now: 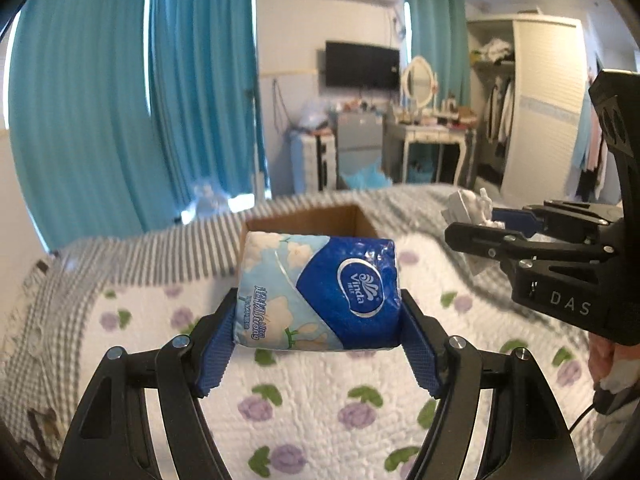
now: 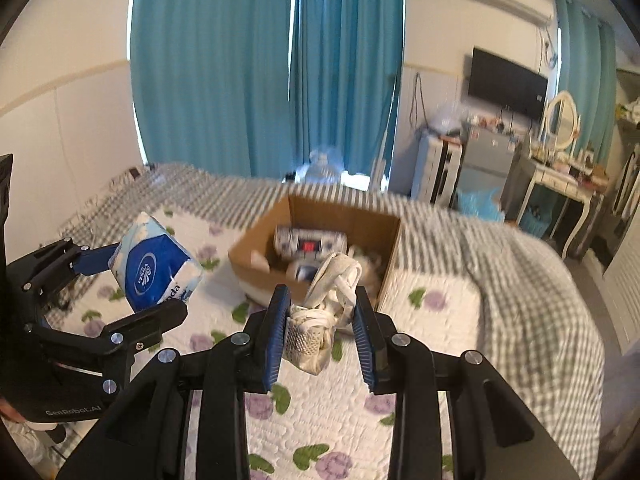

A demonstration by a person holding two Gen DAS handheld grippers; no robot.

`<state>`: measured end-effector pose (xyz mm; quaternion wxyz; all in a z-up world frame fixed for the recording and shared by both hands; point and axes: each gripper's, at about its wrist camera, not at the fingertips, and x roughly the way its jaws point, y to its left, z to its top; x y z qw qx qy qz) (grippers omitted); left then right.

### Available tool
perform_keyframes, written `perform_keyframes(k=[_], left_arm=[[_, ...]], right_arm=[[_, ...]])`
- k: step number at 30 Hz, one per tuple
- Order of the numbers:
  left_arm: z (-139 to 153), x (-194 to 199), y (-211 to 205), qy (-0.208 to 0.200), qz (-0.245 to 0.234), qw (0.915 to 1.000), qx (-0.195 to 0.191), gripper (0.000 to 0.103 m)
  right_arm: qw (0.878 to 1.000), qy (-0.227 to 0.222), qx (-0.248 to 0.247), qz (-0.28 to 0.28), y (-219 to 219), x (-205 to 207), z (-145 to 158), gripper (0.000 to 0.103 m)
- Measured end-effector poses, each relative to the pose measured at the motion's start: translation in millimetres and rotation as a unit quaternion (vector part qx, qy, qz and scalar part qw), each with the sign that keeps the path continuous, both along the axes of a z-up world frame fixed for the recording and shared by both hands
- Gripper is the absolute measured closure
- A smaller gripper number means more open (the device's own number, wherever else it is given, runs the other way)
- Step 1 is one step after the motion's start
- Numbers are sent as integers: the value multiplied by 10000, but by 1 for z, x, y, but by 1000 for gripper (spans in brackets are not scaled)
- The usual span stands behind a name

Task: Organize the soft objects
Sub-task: 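Carry the tissue pack and mesh sock into the box and release both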

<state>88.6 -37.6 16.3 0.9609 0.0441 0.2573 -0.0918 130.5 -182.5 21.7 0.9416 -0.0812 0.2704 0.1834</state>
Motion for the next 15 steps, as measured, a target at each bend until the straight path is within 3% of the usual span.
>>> perform_keyframes(k=[8, 15], left_arm=[[40, 37, -3, -468, 50, 9989, 3, 30], [36, 91, -8, -601, 201, 9979, 125, 30]], right_arm=[[9989, -456, 85, 51, 5, 24, 51, 72], [9983, -561, 132, 59, 9, 74, 59, 72]])
